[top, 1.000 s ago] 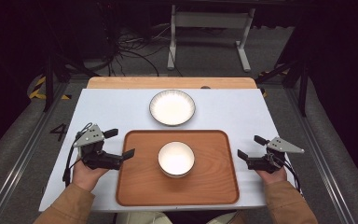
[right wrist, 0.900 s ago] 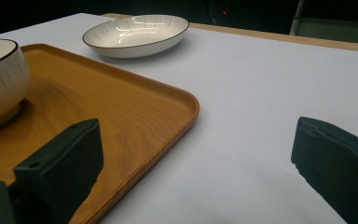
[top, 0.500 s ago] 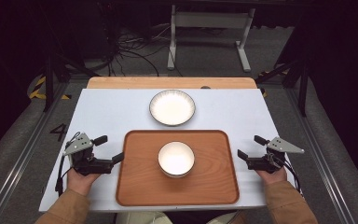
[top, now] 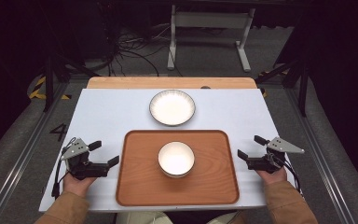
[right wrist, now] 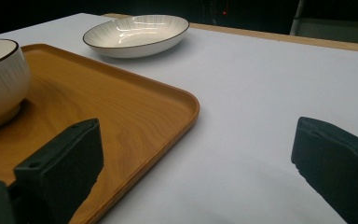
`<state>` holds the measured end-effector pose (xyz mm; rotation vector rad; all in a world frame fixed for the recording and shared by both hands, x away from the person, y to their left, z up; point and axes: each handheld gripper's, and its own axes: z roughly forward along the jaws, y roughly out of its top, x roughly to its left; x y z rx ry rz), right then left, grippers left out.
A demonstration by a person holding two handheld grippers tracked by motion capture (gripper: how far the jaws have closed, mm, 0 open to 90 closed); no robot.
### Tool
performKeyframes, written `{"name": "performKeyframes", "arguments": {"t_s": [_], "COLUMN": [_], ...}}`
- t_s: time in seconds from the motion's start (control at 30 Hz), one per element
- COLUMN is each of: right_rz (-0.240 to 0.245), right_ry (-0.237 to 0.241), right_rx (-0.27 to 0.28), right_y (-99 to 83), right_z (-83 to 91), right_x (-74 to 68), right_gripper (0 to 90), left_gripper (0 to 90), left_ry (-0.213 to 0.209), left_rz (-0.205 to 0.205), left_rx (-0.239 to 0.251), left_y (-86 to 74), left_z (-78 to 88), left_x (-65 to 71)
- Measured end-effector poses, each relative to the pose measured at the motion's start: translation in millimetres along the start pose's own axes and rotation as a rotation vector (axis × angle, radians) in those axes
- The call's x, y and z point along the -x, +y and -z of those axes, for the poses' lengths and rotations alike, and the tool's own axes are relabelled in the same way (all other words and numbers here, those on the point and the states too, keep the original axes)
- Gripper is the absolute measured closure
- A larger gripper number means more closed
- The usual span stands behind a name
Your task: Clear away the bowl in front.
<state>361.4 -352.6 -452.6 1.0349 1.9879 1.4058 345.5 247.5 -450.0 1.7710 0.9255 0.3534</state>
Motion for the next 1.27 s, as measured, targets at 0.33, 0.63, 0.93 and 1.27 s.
{"name": "performKeyframes", "arguments": {"t_s": [0.33,0.63,0.93,1.27], "right_rz": [-0.002,0.0,0.005,0.005], "right_ry": [0.002,0.0,0.0,0.0], "right_rx": [0.0,0.0,-0.002,-0.001], "right_y": [0.0,-0.1,-0.1,-0.1], "right_z": [0.2,0.1,0.1,0.0], "right_x": [0.1,-0.2,-0.3,-0.1], "right_gripper": [2.6,2.6,2.7,2.7], "left_gripper": [0.3,0.4,0.4,0.4], "left_ry": [0.007,-0.001,0.0,-0.003], "left_rz": [0.012,0.002,-0.004,0.006], "left_rx": [-0.025,-0.061,-0.068,-0.062], "left_y": [-8.4,-10.2,-10.3,-10.3], "left_z": [-8.2,-14.2,-15.5,-14.9], "left_x": [-3.3,-1.7,-1.5,-1.8]}}
